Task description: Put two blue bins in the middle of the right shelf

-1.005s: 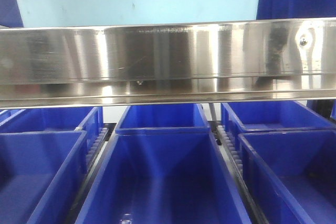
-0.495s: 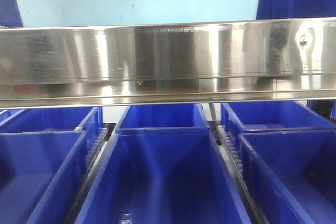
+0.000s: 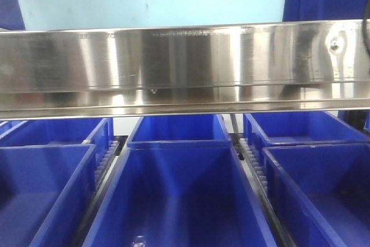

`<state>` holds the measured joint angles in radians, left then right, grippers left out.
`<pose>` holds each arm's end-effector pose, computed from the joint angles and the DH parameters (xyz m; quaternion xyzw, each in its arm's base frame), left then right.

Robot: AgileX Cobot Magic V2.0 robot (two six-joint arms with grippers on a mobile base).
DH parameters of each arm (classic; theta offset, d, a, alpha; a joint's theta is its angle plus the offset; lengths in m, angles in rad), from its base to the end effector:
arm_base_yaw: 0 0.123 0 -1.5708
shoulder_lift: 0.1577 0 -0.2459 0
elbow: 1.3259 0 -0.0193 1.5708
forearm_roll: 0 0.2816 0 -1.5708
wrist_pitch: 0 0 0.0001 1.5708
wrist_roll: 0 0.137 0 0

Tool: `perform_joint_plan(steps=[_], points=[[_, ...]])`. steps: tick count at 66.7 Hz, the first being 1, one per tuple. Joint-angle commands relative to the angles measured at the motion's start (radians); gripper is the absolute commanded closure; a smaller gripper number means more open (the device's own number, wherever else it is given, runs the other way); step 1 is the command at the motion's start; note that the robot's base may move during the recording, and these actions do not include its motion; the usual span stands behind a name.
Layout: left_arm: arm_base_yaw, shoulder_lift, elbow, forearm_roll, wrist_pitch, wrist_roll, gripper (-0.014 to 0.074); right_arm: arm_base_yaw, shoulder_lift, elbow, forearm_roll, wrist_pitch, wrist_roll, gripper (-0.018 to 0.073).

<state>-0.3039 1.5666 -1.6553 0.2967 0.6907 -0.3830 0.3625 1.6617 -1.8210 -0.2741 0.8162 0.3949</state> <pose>0.4179 -0.1043 0.3705 0.0172 0.8557 -0.0372 0.5159 0.4241 0.1319 0.3784 -0.0203 0.8695 0.0529 0.4906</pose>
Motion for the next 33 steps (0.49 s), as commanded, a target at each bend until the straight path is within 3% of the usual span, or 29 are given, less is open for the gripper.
perform_joint_plan(steps=[1,24,33], points=[[0.004,0.008,0.021,-0.02,-0.12,0.007,0.0707,0.005,0.022,-0.009,0.009,-0.07,-0.013,0.0713],[0.031,0.107,0.02,-0.02,-0.132,0.007,0.0707,0.005,0.113,-0.009,-0.005,-0.088,-0.013,0.0713],[0.029,0.108,0.02,-0.028,-0.087,0.007,0.0707,0.005,0.115,-0.009,-0.005,-0.083,-0.013,0.0713]])
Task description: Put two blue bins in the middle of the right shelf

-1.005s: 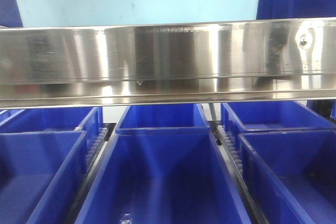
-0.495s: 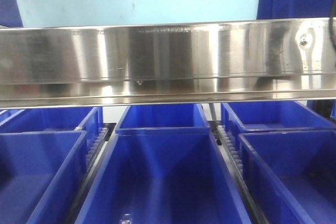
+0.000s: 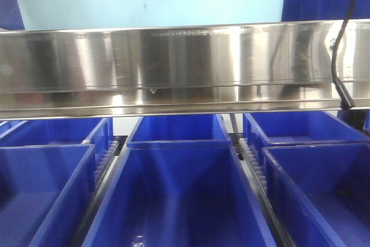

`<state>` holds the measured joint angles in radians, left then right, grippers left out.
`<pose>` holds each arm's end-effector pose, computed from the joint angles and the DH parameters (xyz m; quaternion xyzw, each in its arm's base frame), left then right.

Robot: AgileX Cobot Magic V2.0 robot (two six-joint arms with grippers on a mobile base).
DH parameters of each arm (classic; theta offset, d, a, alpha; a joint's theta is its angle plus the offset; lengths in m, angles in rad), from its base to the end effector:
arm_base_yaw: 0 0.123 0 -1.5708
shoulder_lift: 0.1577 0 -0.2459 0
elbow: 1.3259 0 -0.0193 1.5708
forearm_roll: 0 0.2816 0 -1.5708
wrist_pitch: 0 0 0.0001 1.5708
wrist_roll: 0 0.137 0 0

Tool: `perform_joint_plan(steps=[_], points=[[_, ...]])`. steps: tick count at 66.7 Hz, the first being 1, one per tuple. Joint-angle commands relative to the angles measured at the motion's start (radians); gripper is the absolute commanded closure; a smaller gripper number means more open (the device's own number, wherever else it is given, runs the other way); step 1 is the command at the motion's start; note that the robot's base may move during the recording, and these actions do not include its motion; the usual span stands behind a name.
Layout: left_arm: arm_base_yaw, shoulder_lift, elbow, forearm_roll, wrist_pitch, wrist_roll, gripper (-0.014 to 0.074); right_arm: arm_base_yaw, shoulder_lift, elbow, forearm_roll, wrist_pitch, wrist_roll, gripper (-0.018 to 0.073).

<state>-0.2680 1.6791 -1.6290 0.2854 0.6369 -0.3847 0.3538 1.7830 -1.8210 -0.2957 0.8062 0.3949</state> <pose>0.4480 -0.0992 0.3159 0.0105 0.8776 -0.0267 0.4786 0.4525 0.1364 0.3245 -0.0279 0.8936 0.0255 0.4473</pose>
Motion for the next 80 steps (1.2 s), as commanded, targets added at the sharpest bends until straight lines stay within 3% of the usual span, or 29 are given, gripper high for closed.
perform_joint_plan(steps=[1,17,22,26,36,44,53,71,80], points=[[-0.006,-0.004,-0.006,-0.017,-0.033,0.009,0.0707,0.013,-0.004,-0.009,0.012,-0.074,-0.013,0.0713],[-0.006,-0.004,-0.006,-0.017,-0.033,0.009,0.0703,0.013,0.015,-0.009,0.004,-0.031,-0.013,0.0713],[-0.006,-0.004,-0.006,-0.017,-0.031,0.009,0.0643,0.013,0.015,-0.009,0.003,-0.031,-0.013,0.0701],[-0.006,-0.004,-0.006,-0.017,-0.031,0.009,0.0548,0.013,0.015,-0.009,0.003,-0.031,-0.013,0.0613],[-0.006,-0.008,-0.006,-0.017,-0.012,0.009,0.0282,0.013,0.011,-0.012,0.003,-0.021,-0.013,0.0267],[-0.006,-0.008,-0.03,-0.017,0.05,0.009,0.0181,0.013,-0.002,-0.022,0.003,-0.014,-0.013,0.0199],[-0.006,-0.01,-0.074,-0.02,0.17,0.009,0.0173,0.013,-0.024,-0.051,0.017,0.05,-0.013,0.0199],[-0.006,-0.003,-0.152,-0.024,0.48,0.009,0.0186,0.013,-0.026,-0.113,0.1,0.406,-0.013,0.0199],[0.015,0.001,-0.169,-0.093,0.584,0.017,0.0252,-0.013,-0.026,-0.111,0.203,0.415,-0.013,0.0199]])
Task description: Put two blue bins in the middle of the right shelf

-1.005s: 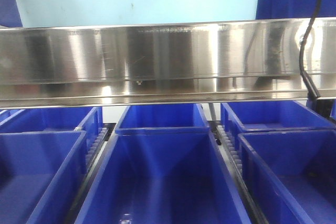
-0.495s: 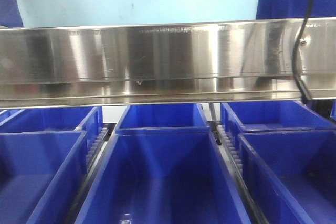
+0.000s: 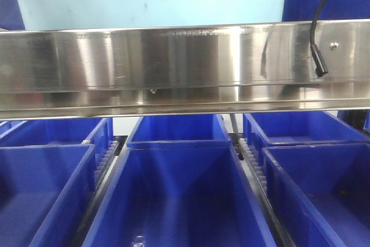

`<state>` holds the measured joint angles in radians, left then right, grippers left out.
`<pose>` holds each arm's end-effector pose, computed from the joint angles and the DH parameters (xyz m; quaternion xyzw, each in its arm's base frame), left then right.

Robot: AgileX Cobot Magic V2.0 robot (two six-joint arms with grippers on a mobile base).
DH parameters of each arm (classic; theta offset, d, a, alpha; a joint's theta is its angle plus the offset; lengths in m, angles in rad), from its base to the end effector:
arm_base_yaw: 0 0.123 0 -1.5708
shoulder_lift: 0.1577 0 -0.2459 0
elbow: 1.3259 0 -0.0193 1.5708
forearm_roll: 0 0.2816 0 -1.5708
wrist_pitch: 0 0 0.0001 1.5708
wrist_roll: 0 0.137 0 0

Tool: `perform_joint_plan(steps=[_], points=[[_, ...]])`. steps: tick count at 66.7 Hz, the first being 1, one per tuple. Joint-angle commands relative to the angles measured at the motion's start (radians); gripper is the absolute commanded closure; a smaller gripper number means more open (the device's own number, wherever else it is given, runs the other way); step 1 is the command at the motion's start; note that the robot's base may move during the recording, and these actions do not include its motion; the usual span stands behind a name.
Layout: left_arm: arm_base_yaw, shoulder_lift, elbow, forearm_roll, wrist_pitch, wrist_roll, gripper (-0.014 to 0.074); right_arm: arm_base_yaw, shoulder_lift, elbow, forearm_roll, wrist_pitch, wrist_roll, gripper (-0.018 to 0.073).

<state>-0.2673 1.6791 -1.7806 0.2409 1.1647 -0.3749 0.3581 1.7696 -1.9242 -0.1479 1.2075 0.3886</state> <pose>0.4069 -0.0803 0.3221 -0.0380 0.9485 0.0215 0.3137 0.4113 0.1338 0.3282 0.0100 0.9519 0.0397 0.3036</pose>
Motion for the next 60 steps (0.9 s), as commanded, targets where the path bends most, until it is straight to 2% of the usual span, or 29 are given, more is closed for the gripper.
perform_joint_plan(steps=[1,8,16,36,60], points=[[0.018,0.001,-0.018,-0.063,0.056,0.01,0.0265,-0.018,-0.012,-0.008,0.066,0.014,-0.006,0.0199],[0.053,0.001,-0.018,-0.162,0.056,0.019,0.0304,-0.04,-0.012,-0.008,0.12,0.014,-0.006,0.0199],[0.095,0.011,-0.018,-0.222,0.056,0.044,0.0303,-0.052,-0.012,-0.006,0.148,0.014,-0.006,0.0199],[0.104,0.042,-0.016,-0.269,0.056,0.08,0.0303,-0.052,-0.019,0.063,0.156,0.014,-0.006,0.0199],[0.104,0.042,-0.016,-0.256,0.056,0.086,0.0303,-0.052,-0.017,0.067,0.156,0.014,-0.006,0.0199]])
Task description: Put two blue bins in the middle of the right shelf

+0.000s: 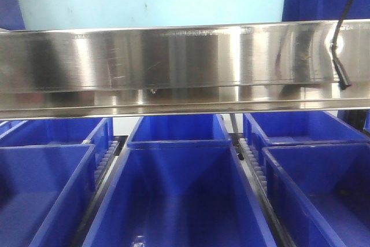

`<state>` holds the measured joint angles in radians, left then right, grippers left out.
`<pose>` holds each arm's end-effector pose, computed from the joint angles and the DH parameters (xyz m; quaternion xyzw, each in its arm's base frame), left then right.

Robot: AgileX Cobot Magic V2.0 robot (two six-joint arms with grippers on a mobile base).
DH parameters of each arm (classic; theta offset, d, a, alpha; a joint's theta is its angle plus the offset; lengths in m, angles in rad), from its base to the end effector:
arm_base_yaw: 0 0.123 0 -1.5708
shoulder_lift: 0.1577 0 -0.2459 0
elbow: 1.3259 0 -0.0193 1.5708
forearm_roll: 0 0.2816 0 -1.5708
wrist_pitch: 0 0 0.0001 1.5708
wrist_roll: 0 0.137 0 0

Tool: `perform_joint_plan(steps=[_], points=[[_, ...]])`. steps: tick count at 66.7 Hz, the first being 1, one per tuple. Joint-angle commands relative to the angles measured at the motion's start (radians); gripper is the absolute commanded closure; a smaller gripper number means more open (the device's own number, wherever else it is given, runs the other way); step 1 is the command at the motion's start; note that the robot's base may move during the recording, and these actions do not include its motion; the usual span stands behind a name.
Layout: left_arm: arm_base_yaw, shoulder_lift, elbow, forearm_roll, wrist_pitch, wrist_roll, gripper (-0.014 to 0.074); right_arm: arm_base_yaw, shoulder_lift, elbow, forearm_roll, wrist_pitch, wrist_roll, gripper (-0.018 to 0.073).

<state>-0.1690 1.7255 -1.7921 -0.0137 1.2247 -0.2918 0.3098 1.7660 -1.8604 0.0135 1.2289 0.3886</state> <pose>0.4102 -0.0718 0.2989 -0.0601 0.9670 -0.0631 0.2393 0.4060 0.1318 0.3049 0.0386 0.9651 0.0949 0.2408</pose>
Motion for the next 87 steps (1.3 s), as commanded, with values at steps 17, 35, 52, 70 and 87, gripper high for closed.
perform_joint_plan(steps=[17,35,52,70,87], points=[[0.005,-0.004,-0.003,-0.001,-0.004,0.003,0.0303,-0.004,-0.012,0.003,-0.006,-0.008,-0.006,0.0199],[0.005,0.009,-0.003,-0.077,-0.004,0.02,0.0303,-0.004,-0.011,0.003,0.007,-0.008,-0.006,0.0243],[0.005,0.044,-0.003,-0.13,-0.004,0.028,0.0484,-0.004,-0.01,0.003,0.011,-0.008,-0.006,0.0659],[0.005,0.046,-0.003,-0.139,-0.004,0.049,0.0707,-0.004,-0.01,0.003,0.011,-0.008,-0.012,0.0724],[0.005,0.046,-0.003,-0.142,-0.004,0.051,0.0707,-0.004,-0.01,0.003,0.013,-0.008,-0.012,0.0724]])
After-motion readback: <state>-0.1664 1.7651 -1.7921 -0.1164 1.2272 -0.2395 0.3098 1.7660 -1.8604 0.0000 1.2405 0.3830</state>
